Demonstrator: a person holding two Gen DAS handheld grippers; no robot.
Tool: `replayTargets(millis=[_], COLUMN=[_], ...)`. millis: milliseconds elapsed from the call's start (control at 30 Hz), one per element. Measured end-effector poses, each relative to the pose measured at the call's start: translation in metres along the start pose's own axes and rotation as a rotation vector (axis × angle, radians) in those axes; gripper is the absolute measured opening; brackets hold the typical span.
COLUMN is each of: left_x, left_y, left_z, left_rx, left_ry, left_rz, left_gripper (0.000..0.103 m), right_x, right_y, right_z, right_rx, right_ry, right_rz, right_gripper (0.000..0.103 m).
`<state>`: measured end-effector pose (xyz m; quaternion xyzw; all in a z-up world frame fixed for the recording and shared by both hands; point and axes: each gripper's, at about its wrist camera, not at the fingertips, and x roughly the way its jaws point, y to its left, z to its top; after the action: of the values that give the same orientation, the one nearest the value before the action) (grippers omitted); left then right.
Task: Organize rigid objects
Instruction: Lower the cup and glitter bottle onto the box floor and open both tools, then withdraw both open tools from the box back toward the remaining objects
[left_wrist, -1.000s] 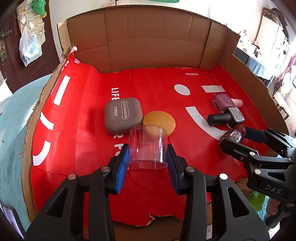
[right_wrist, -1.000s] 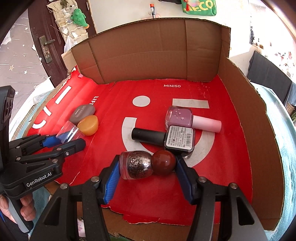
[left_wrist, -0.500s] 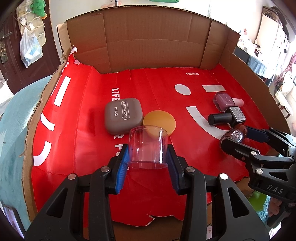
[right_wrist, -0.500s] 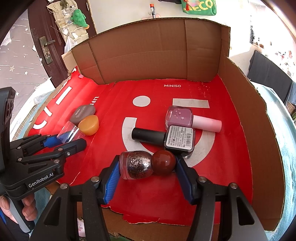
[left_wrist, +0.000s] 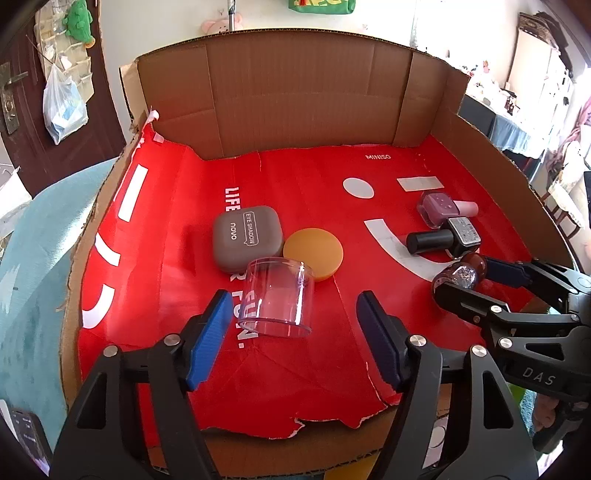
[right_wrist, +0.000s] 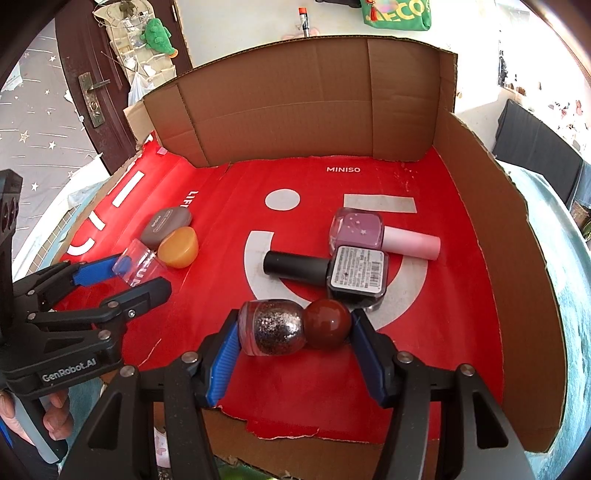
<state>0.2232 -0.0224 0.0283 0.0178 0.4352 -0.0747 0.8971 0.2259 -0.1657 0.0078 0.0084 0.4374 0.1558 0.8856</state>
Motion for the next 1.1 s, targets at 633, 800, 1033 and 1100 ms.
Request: replayTargets(millis=[633,800,1033,1100], left_x=[-0.028,-0.034,-0.04,-0.043], left_y=[-0.008,-0.008,-0.007,-0.007], left_z=[-0.003,-0.006,-0.01,-0.011], left_rx=[0.029,0.03,0.024,0.025], left_ry=[-0.049,-0.06,-0.067,-0.072], left_rz=[0.035,0.046,0.052,0.054], left_gripper=[0.072,0.086,0.097,0.097], right_x=[-0.026,-0.037,-0.051,-0.054], right_y=[0.001,0.003,0.007,0.008], right_z=[-0.006,-0.007,-0.01,-0.01], right_rx=[0.003,0.0,-0.01,-0.01], right_ry=[-0.049,-0.067,-0.096,-0.103], right_rz=[0.021,0.03,0.037,0.044], right_gripper=[0.072,0.077,0.085,0.09])
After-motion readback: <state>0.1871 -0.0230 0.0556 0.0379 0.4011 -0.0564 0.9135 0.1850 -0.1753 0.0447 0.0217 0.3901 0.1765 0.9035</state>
